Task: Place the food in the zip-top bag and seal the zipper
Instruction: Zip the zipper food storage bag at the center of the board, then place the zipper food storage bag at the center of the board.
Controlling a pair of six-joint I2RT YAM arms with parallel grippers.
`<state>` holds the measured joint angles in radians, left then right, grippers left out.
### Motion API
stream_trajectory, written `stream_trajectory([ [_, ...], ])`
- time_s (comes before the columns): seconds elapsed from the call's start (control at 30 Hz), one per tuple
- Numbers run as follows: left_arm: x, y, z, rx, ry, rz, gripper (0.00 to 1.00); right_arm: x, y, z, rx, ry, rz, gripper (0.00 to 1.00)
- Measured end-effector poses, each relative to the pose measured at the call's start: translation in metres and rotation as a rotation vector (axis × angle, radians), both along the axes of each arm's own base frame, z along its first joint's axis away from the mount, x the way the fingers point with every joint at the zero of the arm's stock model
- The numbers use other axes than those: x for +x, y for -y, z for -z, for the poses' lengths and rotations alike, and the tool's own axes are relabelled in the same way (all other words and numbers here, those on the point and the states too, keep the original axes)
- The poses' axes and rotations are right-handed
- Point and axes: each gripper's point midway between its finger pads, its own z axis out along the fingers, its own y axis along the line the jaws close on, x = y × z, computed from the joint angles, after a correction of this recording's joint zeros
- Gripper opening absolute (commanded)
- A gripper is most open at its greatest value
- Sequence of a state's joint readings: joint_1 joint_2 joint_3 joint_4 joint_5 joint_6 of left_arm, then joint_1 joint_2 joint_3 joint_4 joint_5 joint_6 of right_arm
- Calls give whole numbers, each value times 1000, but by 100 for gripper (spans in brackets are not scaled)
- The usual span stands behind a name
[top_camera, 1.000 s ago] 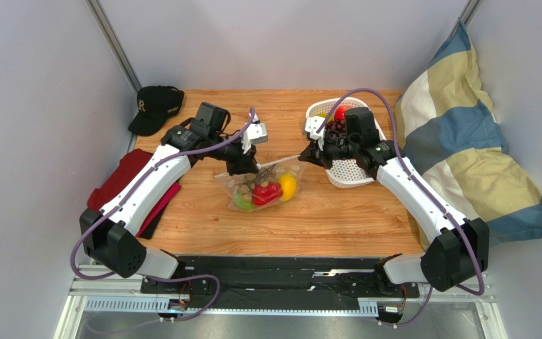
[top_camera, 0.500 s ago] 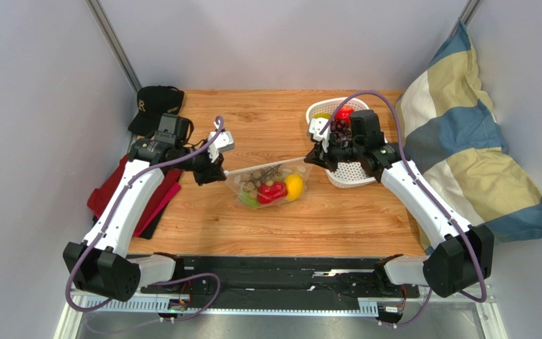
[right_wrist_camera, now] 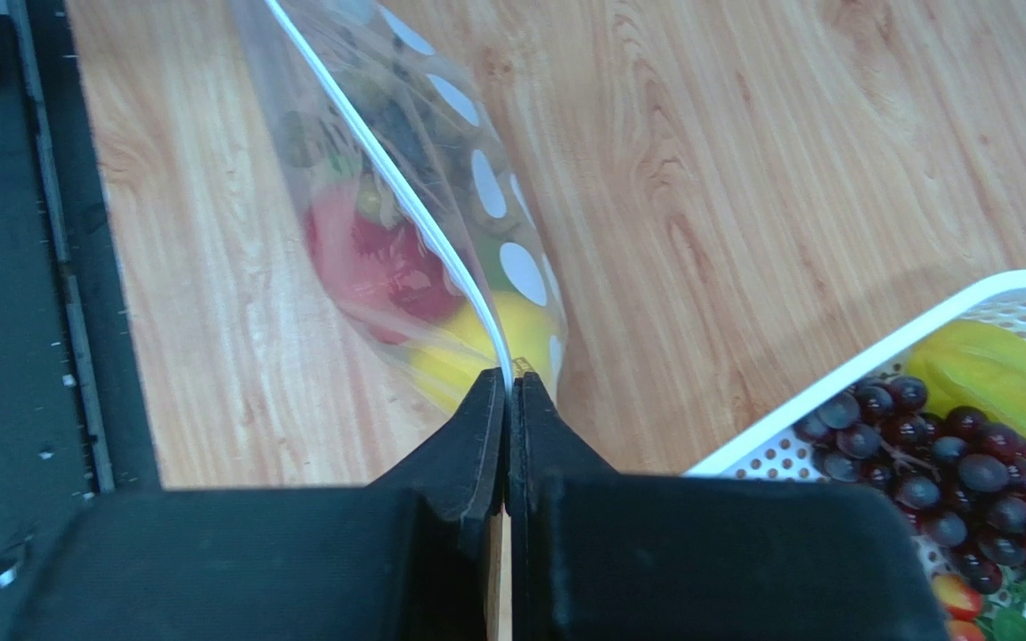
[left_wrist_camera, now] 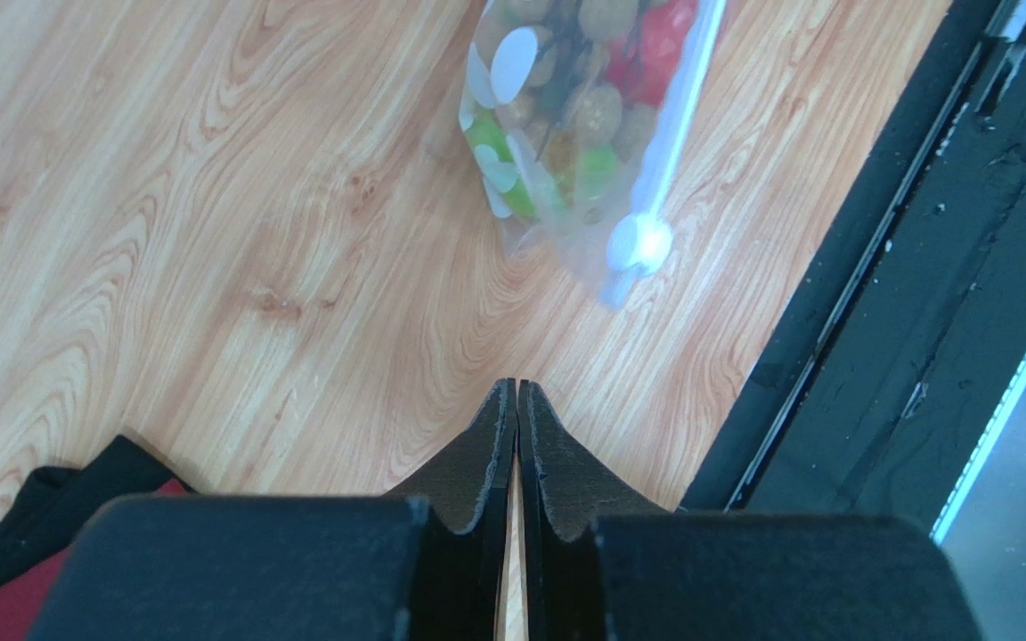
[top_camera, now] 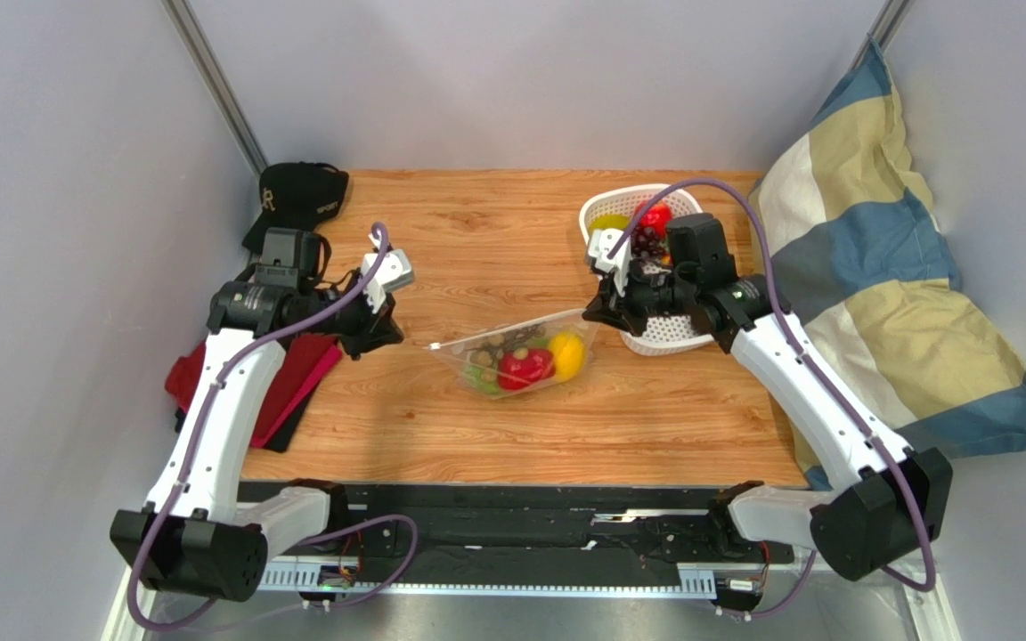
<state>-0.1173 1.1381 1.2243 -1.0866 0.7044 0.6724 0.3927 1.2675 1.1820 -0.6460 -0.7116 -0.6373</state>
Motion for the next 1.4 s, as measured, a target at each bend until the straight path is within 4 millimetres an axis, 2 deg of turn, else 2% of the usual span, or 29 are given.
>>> stream_trajectory([
  [0.17, -23, 6, -16, -55, 60, 32, 13, -51, -17, -19, 18, 17, -102, 0],
  [0.27, -43, 10, -18, -91, 74, 57, 23, -77, -26, -27, 37, 13, -153, 0],
  [0.4, -60, 13, -23, -119, 88, 82, 37, -89, -33, -27, 43, -23, -169, 0],
  [0.53, -67, 13, -24, -125, 100, 93, 62, -95, -34, -29, 55, -52, -163, 0],
  [0.57, -69, 13, -22, -125, 102, 92, 68, -97, -34, -30, 59, -52, -161, 0],
  [0.6, -69, 13, -21, -127, 103, 90, 87, -98, -34, -32, 61, -50, -162, 0],
  [0.67, -66, 13, -19, -126, 123, 91, 98, -101, -32, -33, 64, -42, -165, 0],
  [0.87, -37, 20, -24, -137, 197, 127, 99, -112, -29, -23, 36, -47, -185, 0],
  [0.97, -18, 33, -24, -127, 216, 204, 96, -113, -28, -19, 23, -48, -187, 0],
  [1.07, -8, 55, -8, -90, 223, 325, 94, -112, -28, -19, 17, -41, -185, 0],
  [1.1, -8, 66, -1, -74, 224, 384, 91, -112, -28, -19, 16, -38, -184, 0],
  [1.17, -8, 74, 5, -64, 225, 421, 87, -111, -28, -18, 13, -32, -186, 0],
  [1.23, -2, 85, 10, -47, 243, 448, 78, -110, -28, -18, 9, -24, -187, 0],
  [1.27, 3, 90, 13, -41, 253, 455, 72, -110, -28, -18, 7, -20, -189, 0],
  [1.3, 7, 95, 14, -40, 259, 458, 52, -110, -28, -18, 5, -17, -191, 0],
  [1.33, 11, 99, 17, -35, 265, 459, 40, -110, -28, -17, 2, -15, -191, 0],
  [1.37, 12, 103, 19, -30, 267, 466, 15, -110, -28, -17, 0, -15, -191, 0],
  [1.4, 12, 105, 22, -24, 265, 476, 6, -109, -28, -16, -4, -14, -189, 0],
])
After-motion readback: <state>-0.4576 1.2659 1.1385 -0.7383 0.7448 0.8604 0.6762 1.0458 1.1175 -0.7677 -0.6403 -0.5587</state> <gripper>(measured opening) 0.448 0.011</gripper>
